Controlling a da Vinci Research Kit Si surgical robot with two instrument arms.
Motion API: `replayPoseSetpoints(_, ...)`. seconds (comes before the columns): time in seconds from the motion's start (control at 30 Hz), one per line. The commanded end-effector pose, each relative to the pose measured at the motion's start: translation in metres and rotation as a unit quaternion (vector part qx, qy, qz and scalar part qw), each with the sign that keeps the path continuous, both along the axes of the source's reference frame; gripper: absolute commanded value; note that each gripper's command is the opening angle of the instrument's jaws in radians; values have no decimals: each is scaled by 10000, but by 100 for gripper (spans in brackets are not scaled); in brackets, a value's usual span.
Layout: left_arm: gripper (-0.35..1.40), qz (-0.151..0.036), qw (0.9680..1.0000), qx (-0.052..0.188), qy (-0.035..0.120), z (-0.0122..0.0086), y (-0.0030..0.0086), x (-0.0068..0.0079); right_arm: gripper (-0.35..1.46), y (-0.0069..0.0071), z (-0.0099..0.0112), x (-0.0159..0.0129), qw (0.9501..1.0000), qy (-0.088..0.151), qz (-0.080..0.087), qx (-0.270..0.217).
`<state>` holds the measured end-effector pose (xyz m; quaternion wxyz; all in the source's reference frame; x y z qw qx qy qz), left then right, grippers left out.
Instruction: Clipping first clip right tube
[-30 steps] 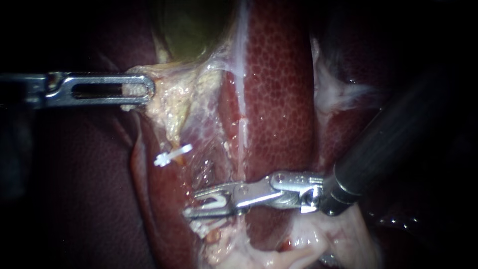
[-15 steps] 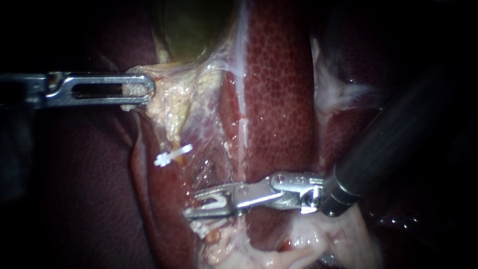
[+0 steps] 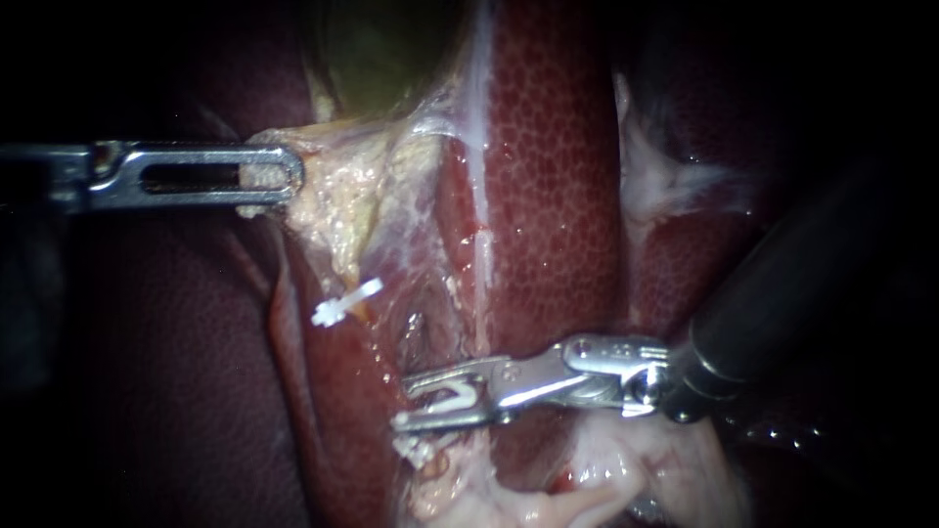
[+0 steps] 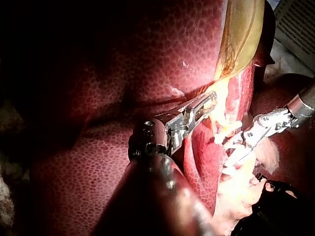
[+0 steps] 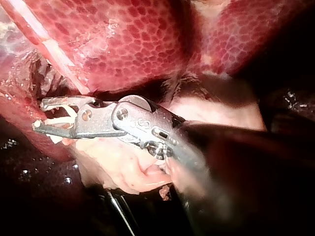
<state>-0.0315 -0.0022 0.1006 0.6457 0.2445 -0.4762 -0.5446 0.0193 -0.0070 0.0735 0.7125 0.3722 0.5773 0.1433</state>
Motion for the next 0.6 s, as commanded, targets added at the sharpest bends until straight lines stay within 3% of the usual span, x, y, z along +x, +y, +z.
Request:
replayPoseSetpoints(0.03,-35,3,10000,-2,-4,0,0,0,17,2,-2,-4,10000,-10,29,5)
replayPoseSetpoints(0.6,-35,4,10000,-2,-4,0,0,0,39,32,-35,-81,9997,-98,202,86)
